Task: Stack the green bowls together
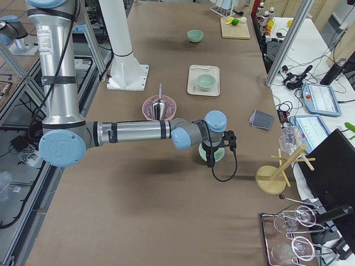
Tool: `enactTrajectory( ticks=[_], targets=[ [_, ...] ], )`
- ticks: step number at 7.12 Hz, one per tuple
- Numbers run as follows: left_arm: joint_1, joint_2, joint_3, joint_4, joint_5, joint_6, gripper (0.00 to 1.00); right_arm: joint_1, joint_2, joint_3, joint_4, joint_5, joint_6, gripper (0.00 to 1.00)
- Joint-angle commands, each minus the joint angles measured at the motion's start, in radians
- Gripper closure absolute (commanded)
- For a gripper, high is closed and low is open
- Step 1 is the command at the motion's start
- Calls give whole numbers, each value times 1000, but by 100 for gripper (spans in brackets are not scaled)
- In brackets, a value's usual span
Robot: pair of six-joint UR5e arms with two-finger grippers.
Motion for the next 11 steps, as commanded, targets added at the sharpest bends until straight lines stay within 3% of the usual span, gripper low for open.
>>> enactTrajectory(
  ticks=[1, 3, 5, 6, 8, 9, 11],
  targets=[
    [1, 0, 4, -2, 0, -2, 2, -48, 75, -158, 102, -29, 47, 6],
    [2, -2, 4, -2, 0, -2, 2, -85, 102, -200, 118, -32, 76, 6],
    [2, -3, 4, -2, 0, -2, 2, -90, 102, -209, 118, -30, 79, 15],
    [2, -5, 4, -2, 0, -2, 2, -93, 105, -220, 121, -32, 79, 31],
    [1, -9, -1, -2, 0, -2, 2, -93, 106, -228, 121, -35, 79, 87],
    [2, -11, 2, -2, 0, -4, 2, -93, 106, -229, 121, -35, 79, 100],
    [8, -21, -2, -21, 3, -100, 2, -90, 131, -194, 113, -23, 120, 100]
  ],
)
